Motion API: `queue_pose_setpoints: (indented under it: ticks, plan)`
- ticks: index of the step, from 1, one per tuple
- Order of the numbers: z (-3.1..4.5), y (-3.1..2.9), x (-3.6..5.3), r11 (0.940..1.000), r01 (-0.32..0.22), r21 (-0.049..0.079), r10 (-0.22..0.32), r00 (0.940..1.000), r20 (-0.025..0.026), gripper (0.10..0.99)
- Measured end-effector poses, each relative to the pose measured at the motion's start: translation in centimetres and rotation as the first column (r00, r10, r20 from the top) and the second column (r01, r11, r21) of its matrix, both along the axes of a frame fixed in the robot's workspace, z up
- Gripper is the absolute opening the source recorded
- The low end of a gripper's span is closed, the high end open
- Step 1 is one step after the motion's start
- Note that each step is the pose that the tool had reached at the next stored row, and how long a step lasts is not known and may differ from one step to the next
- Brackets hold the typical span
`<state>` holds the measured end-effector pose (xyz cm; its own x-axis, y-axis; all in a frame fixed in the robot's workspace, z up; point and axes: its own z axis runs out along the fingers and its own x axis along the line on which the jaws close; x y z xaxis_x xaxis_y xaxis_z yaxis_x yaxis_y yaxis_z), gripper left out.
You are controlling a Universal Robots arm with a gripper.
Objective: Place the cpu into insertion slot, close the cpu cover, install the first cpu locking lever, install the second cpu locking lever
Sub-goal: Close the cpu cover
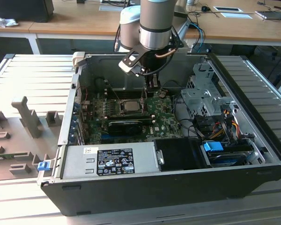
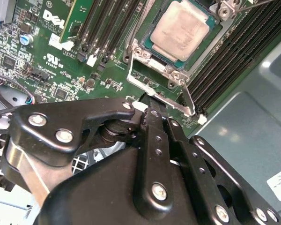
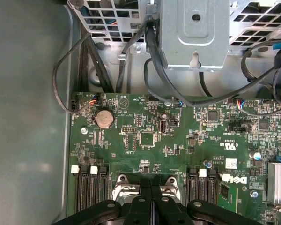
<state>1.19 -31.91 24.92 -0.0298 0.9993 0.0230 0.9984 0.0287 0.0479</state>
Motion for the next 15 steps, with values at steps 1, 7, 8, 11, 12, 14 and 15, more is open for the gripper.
queue_pose_setpoints:
  ticks: [1,7,8,11,12,14,15]
  plan:
    - [0.00,0.00,-0.07,1.0000,0.000,0.000,0.000,1.0000,-0.0001,0.106]
    - [0.00,0.00,-0.68,1.0000,0.000,0.000,0.000,1.0000,-0.0001,0.106]
    - [0.00,0.00,-0.89,1.0000,0.000,0.000,0.000,1.0000,0.0000,0.106]
    - [0.00,0.00,-1.02,1.0000,0.000,0.000,0.000,1.0000,0.0000,0.106]
    - [-0.01,0.00,-1.03,1.0000,0.000,0.000,0.000,1.0000,0.0000,0.106]
    - [-0.26,0.00,-1.10,1.0000,0.000,0.000,0.000,1.0000,0.0000,0.106]
    - [-0.43,0.00,-1.14,1.0000,0.000,0.000,0.000,1.0000,-0.0001,0.106]
